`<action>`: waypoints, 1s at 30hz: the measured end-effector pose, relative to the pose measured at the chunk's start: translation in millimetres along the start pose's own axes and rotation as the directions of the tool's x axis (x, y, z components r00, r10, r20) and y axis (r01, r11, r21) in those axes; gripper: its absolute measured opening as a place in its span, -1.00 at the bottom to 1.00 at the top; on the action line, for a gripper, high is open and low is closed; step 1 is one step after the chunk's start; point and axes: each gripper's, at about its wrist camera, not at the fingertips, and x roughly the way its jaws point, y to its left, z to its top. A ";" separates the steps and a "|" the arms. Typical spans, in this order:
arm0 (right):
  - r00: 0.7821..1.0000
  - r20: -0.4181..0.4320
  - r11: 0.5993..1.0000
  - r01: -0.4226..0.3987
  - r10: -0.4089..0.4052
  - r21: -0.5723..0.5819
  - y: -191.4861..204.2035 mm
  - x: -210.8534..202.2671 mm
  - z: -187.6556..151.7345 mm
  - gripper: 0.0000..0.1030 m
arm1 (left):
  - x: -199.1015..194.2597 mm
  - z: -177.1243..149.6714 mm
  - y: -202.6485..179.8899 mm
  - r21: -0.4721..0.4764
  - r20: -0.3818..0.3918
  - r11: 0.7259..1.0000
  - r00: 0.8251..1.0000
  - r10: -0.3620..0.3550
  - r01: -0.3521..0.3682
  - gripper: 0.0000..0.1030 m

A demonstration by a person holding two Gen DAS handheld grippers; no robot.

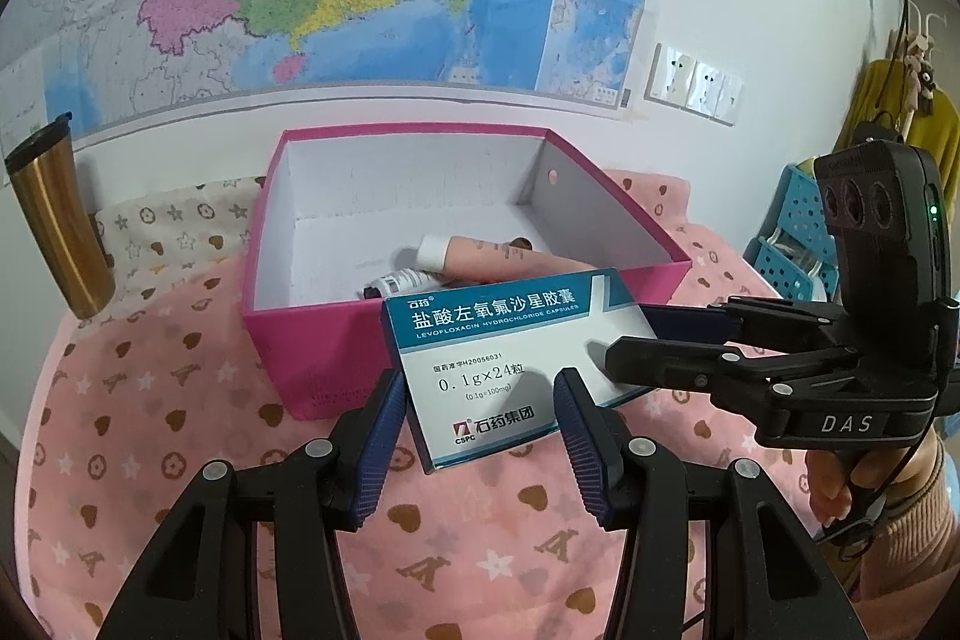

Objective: Organize rigid objects
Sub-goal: 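Lift the medicine box and carry it over the magenta box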

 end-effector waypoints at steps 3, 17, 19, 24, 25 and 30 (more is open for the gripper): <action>1.000 0.002 1.000 -0.002 0.002 -0.002 -0.8 0.1 0.7 -0.10 | 0.2 1.9 0.8 0.001 0.003 1.000 1.000 0.002 -0.002 -0.01; 1.000 0.020 1.000 0.003 -0.002 -0.010 -1.8 -2.5 6.1 -0.10 | 2.1 9.2 3.1 0.002 0.012 1.000 1.000 -0.004 0.004 -0.01; 1.000 0.022 1.000 0.000 0.001 -0.008 -3.2 -2.4 6.3 -0.10 | 2.1 10.0 3.4 0.004 0.015 1.000 1.000 -0.004 0.004 -0.01; 1.000 0.021 1.000 0.004 -0.003 -0.011 -3.7 -1.5 7.2 -0.10 | 1.1 12.4 3.6 0.012 0.024 1.000 1.000 0.000 0.000 -0.01; 1.000 0.023 1.000 0.002 -0.002 -0.010 -4.0 -1.7 7.7 -0.10 | 0.8 13.3 3.8 0.012 0.025 1.000 1.000 -0.001 0.000 -0.01; 0.999 0.033 1.000 0.004 -0.003 -0.015 -4.6 -4.2 10.3 -0.10 | 0.7 15.1 5.1 0.008 0.030 1.000 1.000 -0.001 0.001 -0.01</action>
